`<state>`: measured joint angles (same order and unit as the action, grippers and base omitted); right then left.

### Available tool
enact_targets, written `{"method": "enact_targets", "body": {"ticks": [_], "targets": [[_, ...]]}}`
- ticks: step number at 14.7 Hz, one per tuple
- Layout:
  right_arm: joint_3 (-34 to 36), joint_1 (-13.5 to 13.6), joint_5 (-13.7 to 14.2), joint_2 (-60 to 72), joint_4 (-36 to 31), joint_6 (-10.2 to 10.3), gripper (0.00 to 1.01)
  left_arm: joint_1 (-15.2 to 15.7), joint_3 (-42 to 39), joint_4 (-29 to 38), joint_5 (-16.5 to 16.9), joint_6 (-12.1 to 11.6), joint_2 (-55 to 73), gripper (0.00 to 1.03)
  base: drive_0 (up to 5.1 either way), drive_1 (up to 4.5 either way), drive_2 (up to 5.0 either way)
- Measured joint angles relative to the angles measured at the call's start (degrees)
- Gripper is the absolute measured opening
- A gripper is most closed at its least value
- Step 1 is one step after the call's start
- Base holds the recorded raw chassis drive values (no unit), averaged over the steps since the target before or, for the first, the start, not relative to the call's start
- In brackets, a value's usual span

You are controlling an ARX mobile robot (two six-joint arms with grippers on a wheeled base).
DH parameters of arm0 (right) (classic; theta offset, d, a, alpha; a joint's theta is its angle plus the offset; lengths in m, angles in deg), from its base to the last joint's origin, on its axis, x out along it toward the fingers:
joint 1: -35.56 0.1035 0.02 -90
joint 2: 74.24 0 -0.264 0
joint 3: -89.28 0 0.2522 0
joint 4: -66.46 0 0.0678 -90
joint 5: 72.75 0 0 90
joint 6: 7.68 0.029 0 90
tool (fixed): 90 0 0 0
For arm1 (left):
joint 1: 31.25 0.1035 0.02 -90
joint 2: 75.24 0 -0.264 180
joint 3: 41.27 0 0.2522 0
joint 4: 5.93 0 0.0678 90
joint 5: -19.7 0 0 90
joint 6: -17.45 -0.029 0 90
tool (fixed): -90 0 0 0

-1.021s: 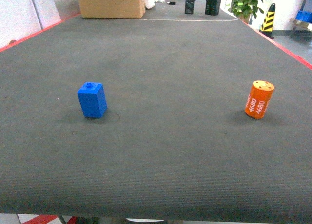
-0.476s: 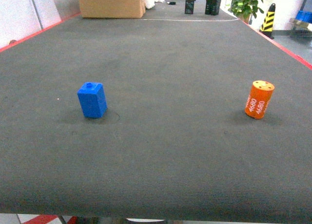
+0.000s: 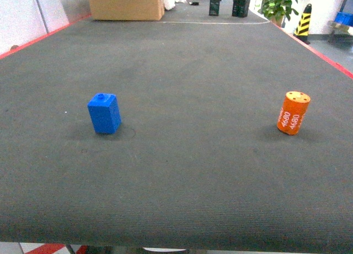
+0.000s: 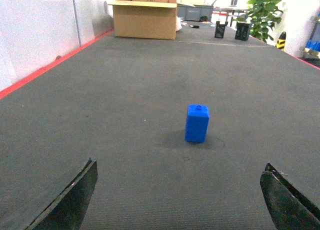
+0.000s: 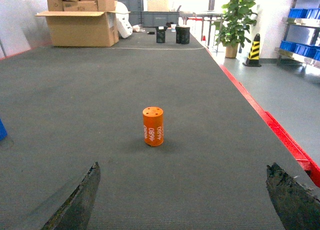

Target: Sort blue parts and orange caps into right shelf containers

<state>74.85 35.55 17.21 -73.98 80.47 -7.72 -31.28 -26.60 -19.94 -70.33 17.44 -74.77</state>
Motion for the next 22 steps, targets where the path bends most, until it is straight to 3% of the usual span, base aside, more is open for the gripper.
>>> {"method": "enact_targets", "body": {"ticks": [22], "targets": [[0.0,0.0,0.0,0.0,0.0,0.0,0.98,0.0,0.0,0.0,0.0,0.0,0.0,0.98,0.0,0.00,0.0]]}}
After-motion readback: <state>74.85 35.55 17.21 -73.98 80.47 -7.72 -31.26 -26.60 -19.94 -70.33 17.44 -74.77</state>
